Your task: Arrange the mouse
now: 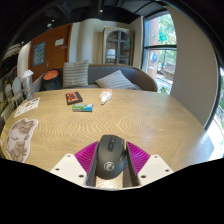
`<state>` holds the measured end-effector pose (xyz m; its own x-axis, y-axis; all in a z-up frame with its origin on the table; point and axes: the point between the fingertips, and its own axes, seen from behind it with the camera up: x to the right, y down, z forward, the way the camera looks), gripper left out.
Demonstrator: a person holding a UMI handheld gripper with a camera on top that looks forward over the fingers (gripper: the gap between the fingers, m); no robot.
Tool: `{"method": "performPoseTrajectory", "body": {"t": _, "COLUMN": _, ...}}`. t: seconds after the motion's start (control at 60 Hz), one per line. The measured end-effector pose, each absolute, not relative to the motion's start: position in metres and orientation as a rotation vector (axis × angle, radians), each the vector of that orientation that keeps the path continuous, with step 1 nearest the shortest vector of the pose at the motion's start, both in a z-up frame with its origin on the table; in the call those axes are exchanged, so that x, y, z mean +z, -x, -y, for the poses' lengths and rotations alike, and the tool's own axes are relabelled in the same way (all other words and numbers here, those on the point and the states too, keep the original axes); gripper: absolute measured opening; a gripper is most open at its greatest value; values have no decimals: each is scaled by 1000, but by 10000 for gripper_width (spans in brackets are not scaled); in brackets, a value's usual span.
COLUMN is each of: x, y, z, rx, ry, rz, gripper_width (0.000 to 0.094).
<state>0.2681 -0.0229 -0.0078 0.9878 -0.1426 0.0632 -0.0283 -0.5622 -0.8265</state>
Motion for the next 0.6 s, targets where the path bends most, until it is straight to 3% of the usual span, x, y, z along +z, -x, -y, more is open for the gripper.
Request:
{"method": "performPoseTrajectory", "body": {"t": 0.133, "x": 3, "y": -279, "z": 23, "rx": -192, "ry": 2131, "rz": -253, "gripper_width": 364}}
{"method": "performPoseTrajectory", "body": {"t": 0.283, "x": 38, "y": -231, "z": 19, "rx": -58, "ry": 2078, "rz": -252, "gripper_width": 338}}
{"method": "performPoseTrajectory", "body": {"t": 0.467, "x": 114, "y": -66, "z": 9, "rx": 10, "ry": 1987, "rz": -29, "gripper_width": 337}}
{"method": "performPoseTrajectory", "body": {"t": 0.533, "x": 114, "y": -6, "z": 4, "rx": 25, "ry": 1981, "rz": 48, "gripper_width": 337}}
{"method": "performPoseTrajectory", "body": {"t": 0.6, "x": 92, "y": 43, "z": -3, "rx": 11, "ry": 2023, "rz": 100, "gripper_width": 336}}
